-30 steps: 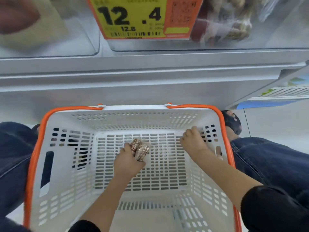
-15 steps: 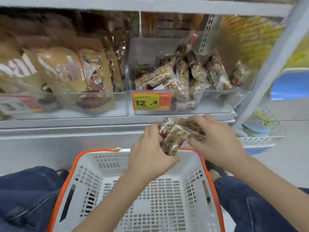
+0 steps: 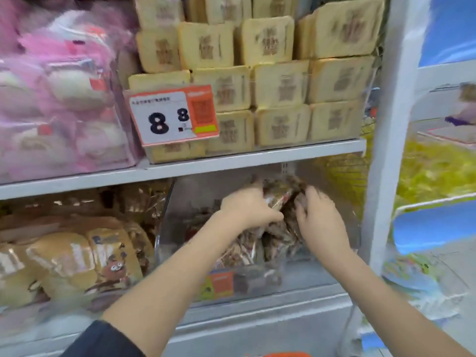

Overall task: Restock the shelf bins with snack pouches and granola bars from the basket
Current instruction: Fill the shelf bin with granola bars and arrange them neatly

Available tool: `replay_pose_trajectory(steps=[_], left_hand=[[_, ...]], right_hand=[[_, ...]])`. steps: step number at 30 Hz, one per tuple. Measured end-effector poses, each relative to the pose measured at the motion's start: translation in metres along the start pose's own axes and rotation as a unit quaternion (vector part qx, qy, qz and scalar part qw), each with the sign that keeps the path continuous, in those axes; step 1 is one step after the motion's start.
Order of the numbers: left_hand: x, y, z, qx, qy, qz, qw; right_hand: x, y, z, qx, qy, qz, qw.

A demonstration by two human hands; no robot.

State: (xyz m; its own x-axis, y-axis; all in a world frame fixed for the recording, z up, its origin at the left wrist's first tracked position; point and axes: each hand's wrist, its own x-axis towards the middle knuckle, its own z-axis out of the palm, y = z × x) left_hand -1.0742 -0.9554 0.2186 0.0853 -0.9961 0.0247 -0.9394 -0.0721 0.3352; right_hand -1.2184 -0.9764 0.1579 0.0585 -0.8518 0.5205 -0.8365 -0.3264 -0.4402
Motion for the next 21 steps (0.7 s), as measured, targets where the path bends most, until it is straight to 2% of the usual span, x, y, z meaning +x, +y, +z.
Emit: replay_pose_trajectory(steps=[4,6,9,14,18,21], left_hand=[[0.054,0.008,0.005,-0.092,0.044,-0.012,0.995],[0.076,0.012,0.009,-0.167,0.014,0.009,0.986],[0.099,0.020,0.013,-0.251,-0.081,0.033,0.964],[0.111,0.045,0.017,-0.313,-0.040,0.071,0.946],[0.097,0.043,0.025,-0.262,-0.051,0.027,0.963],[0.071,0.018,0.019,-0.177,0.068,0.052,0.981]], right_hand=[[0.006,0.012,0.003,-0.114,-0.077,-0.030,0.990],[-0.001,0.011,0.008,-0.091,-0.089,-0.023,0.992],[-0.007,0.001,0.008,-0.037,-0.064,0.002,0.997],[-0.005,0.003,-0.016,0.008,-0.150,-0.001,0.989],[-0.012,0.008,-0.042,0.028,-0.233,-0.013,0.972],[-0.031,0.004,-0.052,-0.018,-0.265,-0.045,0.963]])
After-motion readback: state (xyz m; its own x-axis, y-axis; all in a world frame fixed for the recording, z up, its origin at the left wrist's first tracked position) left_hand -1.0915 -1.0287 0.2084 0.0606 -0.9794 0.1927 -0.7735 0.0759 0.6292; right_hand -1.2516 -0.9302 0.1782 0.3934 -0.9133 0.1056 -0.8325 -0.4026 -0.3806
